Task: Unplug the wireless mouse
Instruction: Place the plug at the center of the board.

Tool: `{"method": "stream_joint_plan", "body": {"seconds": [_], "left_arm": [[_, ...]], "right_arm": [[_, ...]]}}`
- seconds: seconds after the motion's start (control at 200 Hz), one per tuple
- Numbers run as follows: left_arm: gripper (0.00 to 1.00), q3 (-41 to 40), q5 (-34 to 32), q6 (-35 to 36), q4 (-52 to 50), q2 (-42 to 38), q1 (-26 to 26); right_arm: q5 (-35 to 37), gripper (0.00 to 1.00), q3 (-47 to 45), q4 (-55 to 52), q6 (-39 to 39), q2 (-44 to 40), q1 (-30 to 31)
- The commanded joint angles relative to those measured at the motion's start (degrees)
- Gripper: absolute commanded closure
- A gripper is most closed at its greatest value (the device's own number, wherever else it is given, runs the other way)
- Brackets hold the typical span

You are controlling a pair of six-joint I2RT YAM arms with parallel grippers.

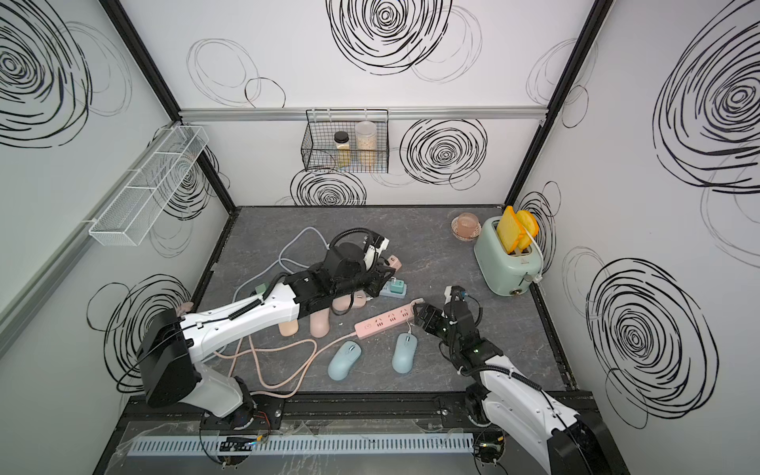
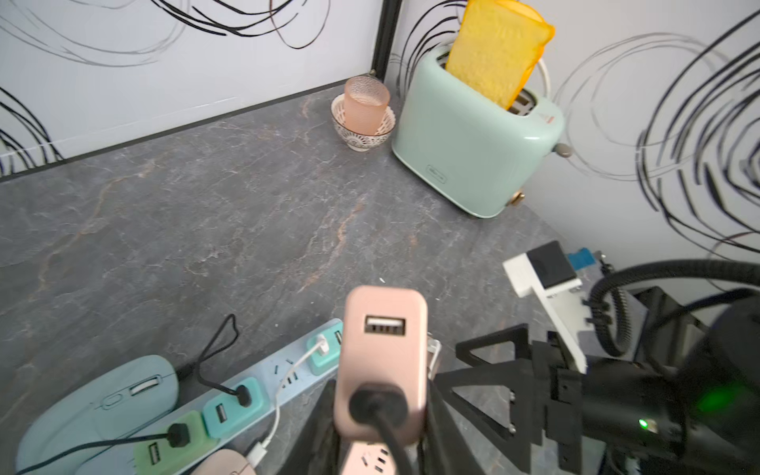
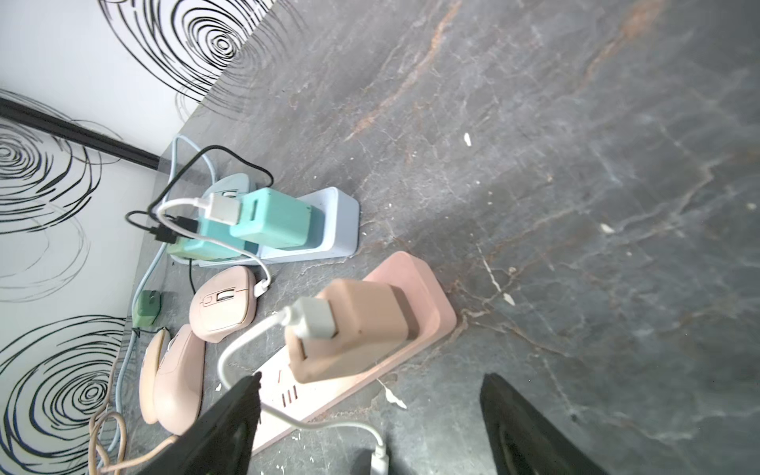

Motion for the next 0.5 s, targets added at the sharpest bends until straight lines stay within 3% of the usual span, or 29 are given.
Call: {"method": "stream_joint_plan", "body": {"seconds": [0.0, 0.12, 0.225, 0.495], "left_arm": [[1.00, -3.0, 4.5, -3.7, 4.6, -2.3, -0.4], [1.00, -5.1, 7.0, -4.8, 5.2, -4.1, -1.5], [1.00, -5.5, 8.3, -4.4, 4.0, -3.4, -5.7], [1.00, -2.9, 15.7, -6.8, 6.6, 6.4, -15.6]], "right_arm": [[-0.8, 0.08, 2.0, 1.2, -3.5, -2.2, 0.2], [6.6, 0.09, 6.1, -6.2, -3.5, -6.3, 0.2], [12.2, 0.12, 8.7, -10.8, -3.8, -10.6, -2.7], [-0.6, 0.15, 16.4, -14.4, -5.2, -9.1, -20.9]]}}
